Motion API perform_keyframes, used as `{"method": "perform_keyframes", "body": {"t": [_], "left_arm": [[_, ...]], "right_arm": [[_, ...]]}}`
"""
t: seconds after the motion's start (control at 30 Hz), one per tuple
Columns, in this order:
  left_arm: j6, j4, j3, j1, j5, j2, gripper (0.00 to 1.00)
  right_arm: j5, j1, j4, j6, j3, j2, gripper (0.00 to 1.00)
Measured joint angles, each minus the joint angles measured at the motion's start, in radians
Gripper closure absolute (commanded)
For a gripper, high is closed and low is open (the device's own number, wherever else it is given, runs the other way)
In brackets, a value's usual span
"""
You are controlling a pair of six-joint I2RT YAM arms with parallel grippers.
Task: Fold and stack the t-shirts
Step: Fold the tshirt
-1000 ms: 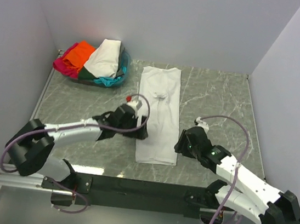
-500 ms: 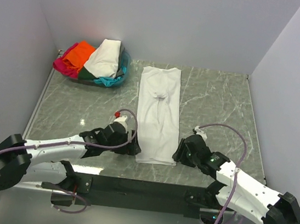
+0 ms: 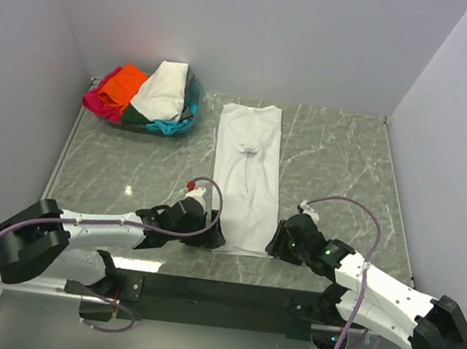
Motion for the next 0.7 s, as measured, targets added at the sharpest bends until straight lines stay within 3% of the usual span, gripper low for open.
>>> {"method": "perform_keyframes", "body": {"t": [0.2,0.43,0.6,0.7], "left_arm": [[-0.011,0.031,0.009,-0.036,-0.003,0.035,0.25],[-0.040,0.018,0.029,-0.091,-0.025,0.076,0.53],[-0.057,-0.009,0.035,-0.111,-0.056,0.087,0.64],[-0.061,-0.016,0.042,-0.114,-0.069,0.099,0.76]], "right_arm": [[-0.003,0.016,0.009,0.010,-0.008,0.019,0.43],[-0.002,0.031,0.043,0.016,-0.007,0.044,0.43],[-0.002,0.038,0.053,0.018,-0.005,0.055,0.43],[0.000,0.040,0.063,0.018,-0.003,0.068,0.49]]}}
